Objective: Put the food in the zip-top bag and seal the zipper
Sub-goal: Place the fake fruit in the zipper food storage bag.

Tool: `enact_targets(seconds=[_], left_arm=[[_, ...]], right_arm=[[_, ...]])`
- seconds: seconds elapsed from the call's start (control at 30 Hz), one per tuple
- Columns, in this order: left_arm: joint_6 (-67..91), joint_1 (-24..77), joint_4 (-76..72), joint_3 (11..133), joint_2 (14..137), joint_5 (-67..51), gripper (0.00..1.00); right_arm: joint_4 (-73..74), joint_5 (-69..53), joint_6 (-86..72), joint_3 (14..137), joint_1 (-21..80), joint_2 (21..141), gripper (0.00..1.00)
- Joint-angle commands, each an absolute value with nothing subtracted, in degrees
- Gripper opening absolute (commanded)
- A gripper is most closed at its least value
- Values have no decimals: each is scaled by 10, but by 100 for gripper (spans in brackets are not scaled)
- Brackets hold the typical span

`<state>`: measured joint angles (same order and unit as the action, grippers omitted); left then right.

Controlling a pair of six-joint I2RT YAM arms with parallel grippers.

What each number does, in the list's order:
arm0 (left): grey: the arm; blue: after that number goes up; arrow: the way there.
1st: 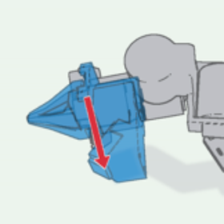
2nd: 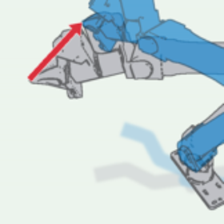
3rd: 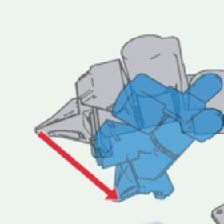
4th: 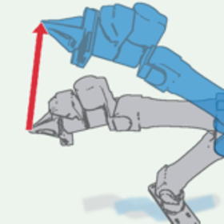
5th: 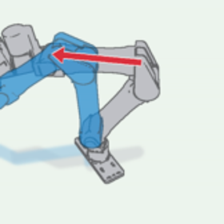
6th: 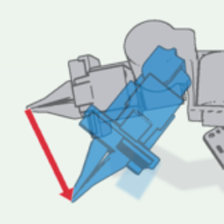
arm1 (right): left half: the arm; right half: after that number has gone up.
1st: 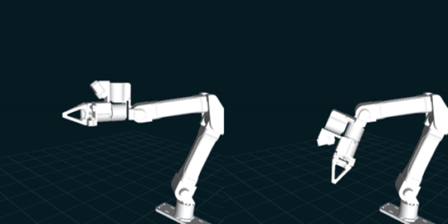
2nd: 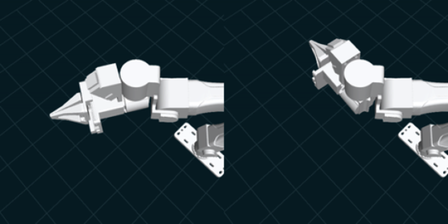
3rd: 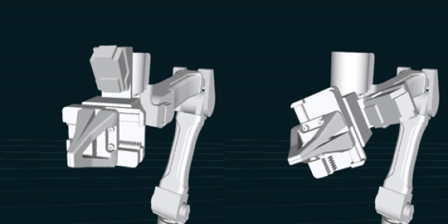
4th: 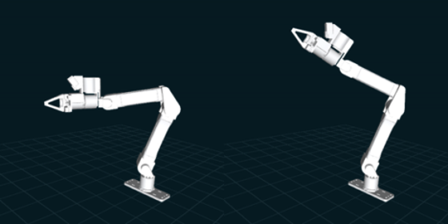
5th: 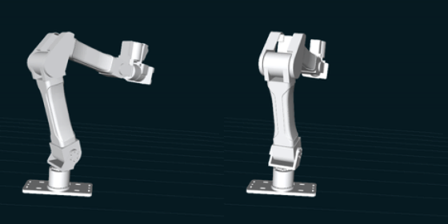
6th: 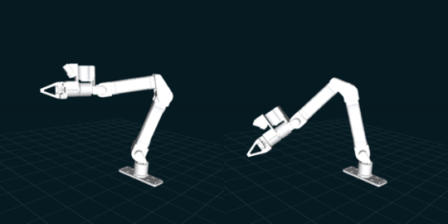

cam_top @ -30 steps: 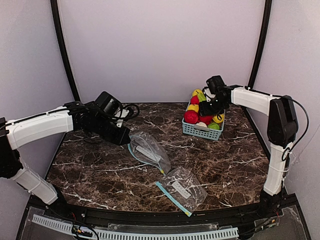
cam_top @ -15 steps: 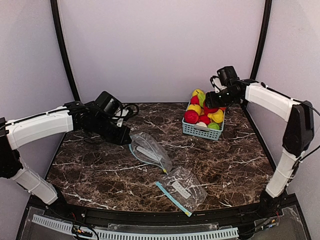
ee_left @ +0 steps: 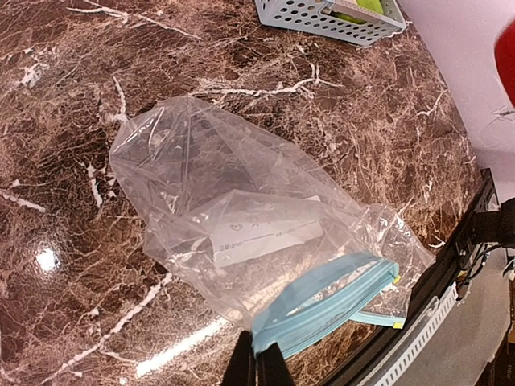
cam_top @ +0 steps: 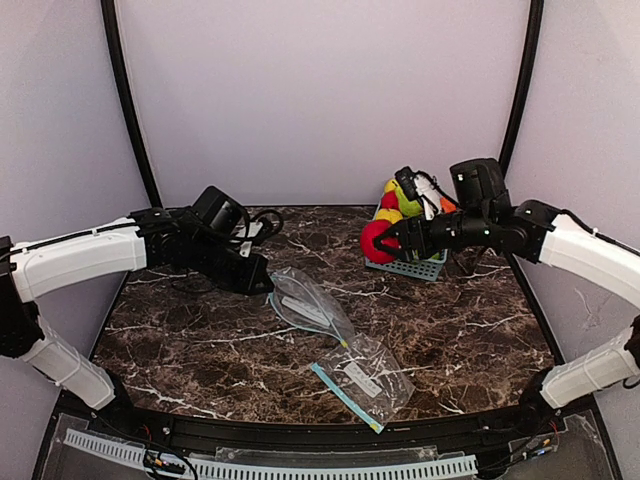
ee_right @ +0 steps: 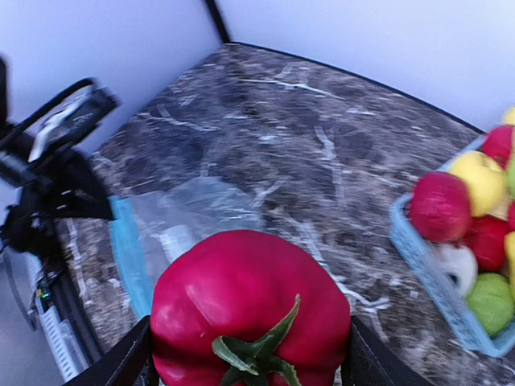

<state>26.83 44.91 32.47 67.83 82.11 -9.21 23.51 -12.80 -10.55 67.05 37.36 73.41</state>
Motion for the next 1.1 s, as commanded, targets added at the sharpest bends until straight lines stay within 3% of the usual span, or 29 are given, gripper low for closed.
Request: enact_targets(seconds=[0.0, 0.2, 0.43, 0.6, 1.07], left_arm=[[277, 451, 313, 664, 797, -108, 1], [281, 452, 306, 647, 787, -106, 1], [291, 451, 291, 625, 772, -106, 1], [290, 452, 290, 622, 769, -109, 1], [290, 452, 287, 620, 765, -120, 1]], right_arm=[[112, -222, -145, 623, 458, 711, 62], [-26, -241, -189, 583, 549, 752, 62], [-26, -203, -169, 636, 624, 846, 62], [-30, -192, -188, 659, 631, 898, 61], [38, -3, -253, 709, 631, 978, 59]])
